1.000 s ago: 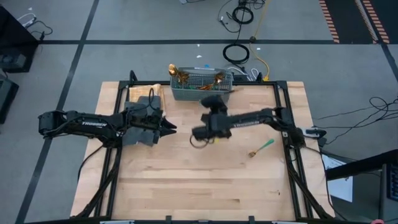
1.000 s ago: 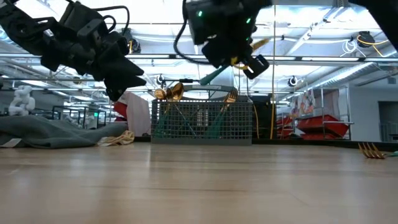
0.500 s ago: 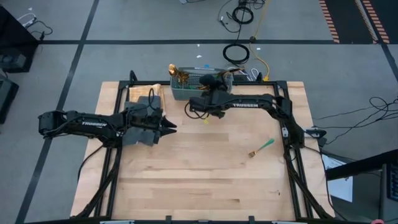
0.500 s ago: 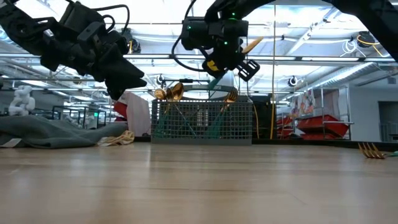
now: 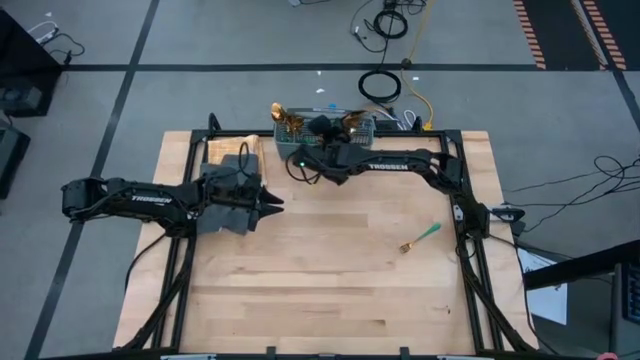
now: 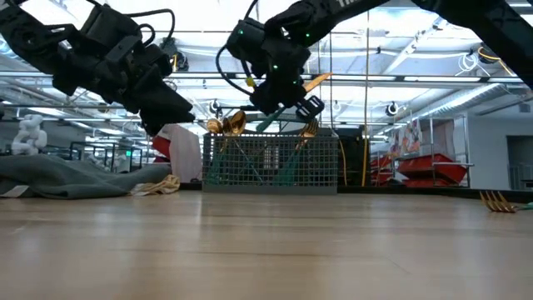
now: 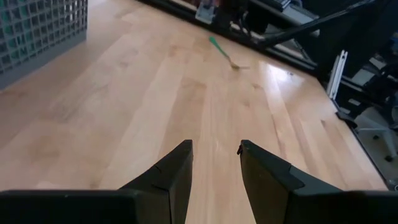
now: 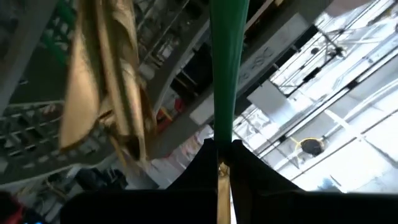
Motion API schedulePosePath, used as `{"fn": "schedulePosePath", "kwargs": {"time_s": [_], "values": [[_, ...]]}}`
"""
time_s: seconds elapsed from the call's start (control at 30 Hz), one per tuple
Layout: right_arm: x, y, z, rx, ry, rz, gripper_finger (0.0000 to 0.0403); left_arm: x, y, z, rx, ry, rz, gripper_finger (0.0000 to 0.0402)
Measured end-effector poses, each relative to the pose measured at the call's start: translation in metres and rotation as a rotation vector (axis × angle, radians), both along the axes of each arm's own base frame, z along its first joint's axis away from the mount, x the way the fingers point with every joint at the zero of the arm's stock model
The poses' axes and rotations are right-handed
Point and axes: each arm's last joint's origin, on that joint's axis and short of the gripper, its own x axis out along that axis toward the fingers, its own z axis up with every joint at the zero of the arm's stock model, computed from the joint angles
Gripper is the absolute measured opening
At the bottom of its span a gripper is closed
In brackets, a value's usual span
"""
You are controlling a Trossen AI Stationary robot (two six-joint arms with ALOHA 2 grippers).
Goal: Sort silverware
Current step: Put the green table knife into the silverware basket
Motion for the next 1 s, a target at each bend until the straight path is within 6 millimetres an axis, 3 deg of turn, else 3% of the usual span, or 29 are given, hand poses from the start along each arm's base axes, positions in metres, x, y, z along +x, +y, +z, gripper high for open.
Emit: {"fn": "schedulePosePath", "kwargs": {"time_s": [0.27, 0.53, 0.77, 1.0], "values": [[0.000, -0.021, -0.002, 0.020, 0.014, -0.008, 0.0000, -0.001, 0.000, -0.002, 0.010, 0.023, -0.003, 0.0139], [0.007, -0.023, -0.026, 0.070, 0.139, 0.034, 0.0000, -0.001, 0.000, -0.002, 0.019, 0.023, -0.001, 0.0139], [0.009, -0.023, -0.034, 0.082, 0.183, 0.042, 0.0001, -0.001, 0.000, -0.002, 0.020, 0.022, 0.002, 0.0139], [0.012, -0.016, -0.034, 0.081, 0.220, 0.065, 0.0071, -0.001, 0.000, -0.002, 0.019, 0.022, 0.002, 0.0139]]}}
